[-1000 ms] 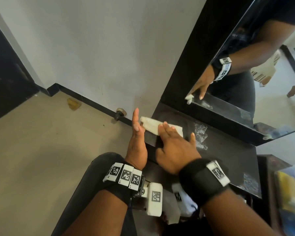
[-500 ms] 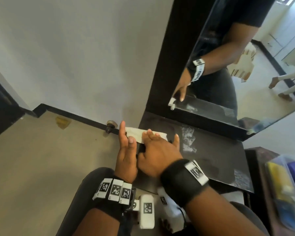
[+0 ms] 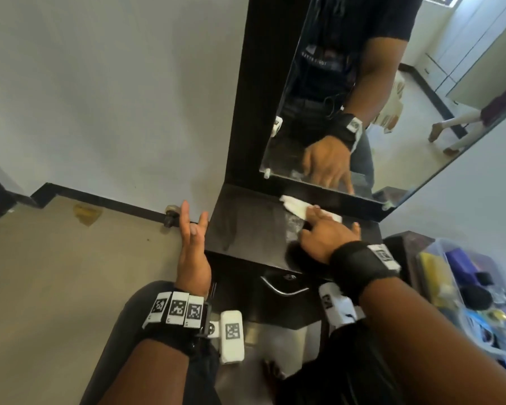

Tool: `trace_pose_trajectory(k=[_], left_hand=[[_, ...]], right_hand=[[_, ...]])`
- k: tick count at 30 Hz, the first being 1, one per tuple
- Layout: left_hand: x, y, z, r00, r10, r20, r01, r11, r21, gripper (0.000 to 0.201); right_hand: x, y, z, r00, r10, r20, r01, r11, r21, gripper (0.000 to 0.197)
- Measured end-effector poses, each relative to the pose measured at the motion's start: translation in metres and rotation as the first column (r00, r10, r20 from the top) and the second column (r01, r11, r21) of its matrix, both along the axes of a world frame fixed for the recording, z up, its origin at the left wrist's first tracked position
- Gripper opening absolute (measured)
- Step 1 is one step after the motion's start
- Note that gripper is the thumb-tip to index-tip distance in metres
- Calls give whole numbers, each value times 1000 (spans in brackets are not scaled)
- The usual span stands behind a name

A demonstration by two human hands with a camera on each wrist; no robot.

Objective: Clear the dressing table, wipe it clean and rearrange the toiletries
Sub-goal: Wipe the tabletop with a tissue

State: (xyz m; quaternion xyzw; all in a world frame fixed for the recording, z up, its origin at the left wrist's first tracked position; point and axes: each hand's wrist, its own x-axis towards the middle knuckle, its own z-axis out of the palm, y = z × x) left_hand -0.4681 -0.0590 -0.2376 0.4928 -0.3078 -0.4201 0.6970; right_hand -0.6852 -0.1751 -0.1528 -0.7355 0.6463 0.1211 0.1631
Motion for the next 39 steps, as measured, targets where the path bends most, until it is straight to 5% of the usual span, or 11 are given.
trace_pose_trajectory(k=[6, 11, 14, 17, 21, 24, 28, 33, 36, 39], left_hand=[[-4, -6, -5, 997, 70, 23, -71, 997, 24, 84], [-4, -7, -8, 996, 93, 6, -93, 995, 33, 102], [2, -7, -18, 997, 68, -25, -67, 997, 32, 86], [4, -4, -17, 999, 52, 7, -52, 997, 48, 78], [1, -5, -10, 995, 48, 84, -51, 998, 37, 102], [1, -6, -11, 994, 56, 92, -62, 996, 61, 109], [-2, -9, -11, 993, 97, 75, -103, 991, 87, 94], [-3, -5, -11, 992, 110, 62, -115, 989, 89, 89], [-1, -3, -6, 995, 69, 73, -74, 995, 72, 104], [-1, -2, -1, 990, 42, 135, -53, 996, 75, 114]], right_hand=[[6, 2, -19, 979, -201, -27, 199, 978, -66, 87], [83, 22, -32, 983, 147, 109, -140, 988, -69, 85], [82, 34, -35, 959, 244, 144, -238, 969, -58, 91], [34, 36, -37, 985, 122, 121, -111, 989, -95, 100], [-52, 29, -30, 986, -161, 51, 164, 983, -76, 108], [-54, 31, -29, 978, -208, 23, 210, 974, -82, 123], [16, 55, -34, 994, -10, 105, 23, 992, -120, 134], [80, 100, -39, 935, 297, 196, -275, 953, -130, 108], [48, 91, -37, 961, 222, 166, -207, 973, -103, 104], [-10, 71, -35, 996, -7, 93, 18, 992, -123, 107]])
